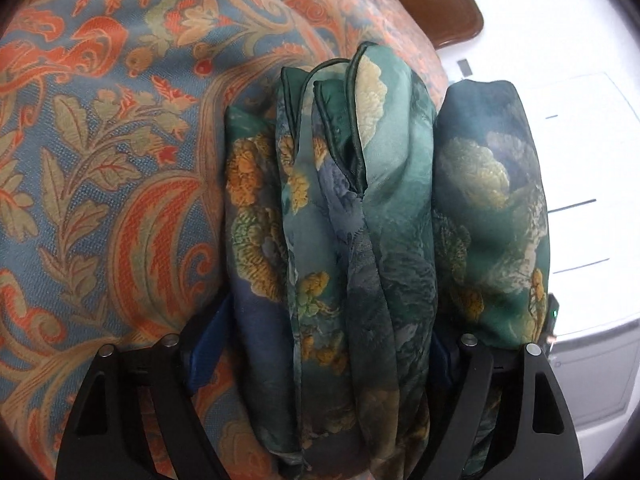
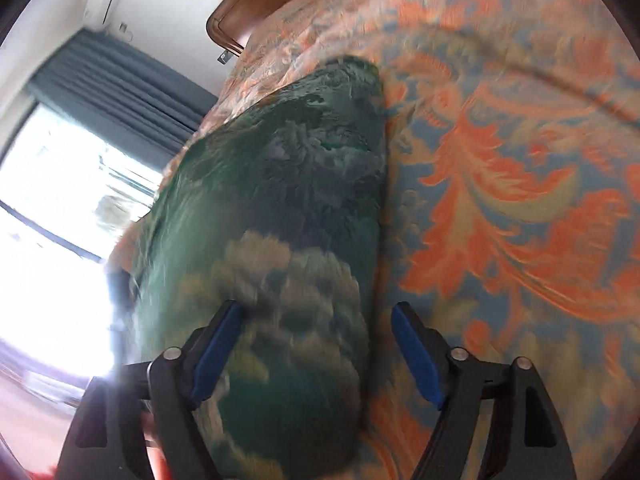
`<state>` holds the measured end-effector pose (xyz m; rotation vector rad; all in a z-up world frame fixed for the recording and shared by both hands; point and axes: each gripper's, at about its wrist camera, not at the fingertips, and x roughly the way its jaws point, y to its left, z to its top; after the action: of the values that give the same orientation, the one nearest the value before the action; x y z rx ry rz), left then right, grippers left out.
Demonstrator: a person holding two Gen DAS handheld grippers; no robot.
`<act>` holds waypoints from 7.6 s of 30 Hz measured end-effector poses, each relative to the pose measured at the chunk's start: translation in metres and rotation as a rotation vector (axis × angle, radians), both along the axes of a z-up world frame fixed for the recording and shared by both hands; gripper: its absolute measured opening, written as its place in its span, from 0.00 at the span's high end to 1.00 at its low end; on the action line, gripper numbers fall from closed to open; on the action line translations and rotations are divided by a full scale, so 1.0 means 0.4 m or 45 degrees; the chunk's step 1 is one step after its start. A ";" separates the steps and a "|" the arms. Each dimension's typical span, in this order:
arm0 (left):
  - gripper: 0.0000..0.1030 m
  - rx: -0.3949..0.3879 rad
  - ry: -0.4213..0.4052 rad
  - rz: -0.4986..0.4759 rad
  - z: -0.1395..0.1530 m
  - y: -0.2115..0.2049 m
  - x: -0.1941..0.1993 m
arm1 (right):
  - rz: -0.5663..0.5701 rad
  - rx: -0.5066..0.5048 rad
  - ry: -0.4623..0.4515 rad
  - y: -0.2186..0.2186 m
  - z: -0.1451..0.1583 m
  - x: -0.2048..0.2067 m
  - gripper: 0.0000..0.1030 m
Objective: Fold large clothes
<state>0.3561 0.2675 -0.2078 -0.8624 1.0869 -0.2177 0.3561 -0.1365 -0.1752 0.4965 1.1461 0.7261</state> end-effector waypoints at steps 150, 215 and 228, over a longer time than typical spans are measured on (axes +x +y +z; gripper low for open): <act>0.00 0.965 -0.261 -0.089 -0.032 -0.418 -0.166 | -0.504 -0.840 -0.483 -0.093 -0.098 -0.307 0.06; 0.00 1.130 -0.555 0.171 0.534 -0.591 -0.584 | -0.345 -0.743 -0.818 0.012 0.473 -0.695 0.06; 0.00 1.129 -0.489 0.178 0.506 -0.592 -0.569 | -0.337 -0.764 -0.820 0.013 0.467 -0.702 0.06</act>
<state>0.1283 0.0305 -0.0055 -0.0819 0.6462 0.2093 0.0753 -0.1313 0.0117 -0.1015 0.6196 0.2462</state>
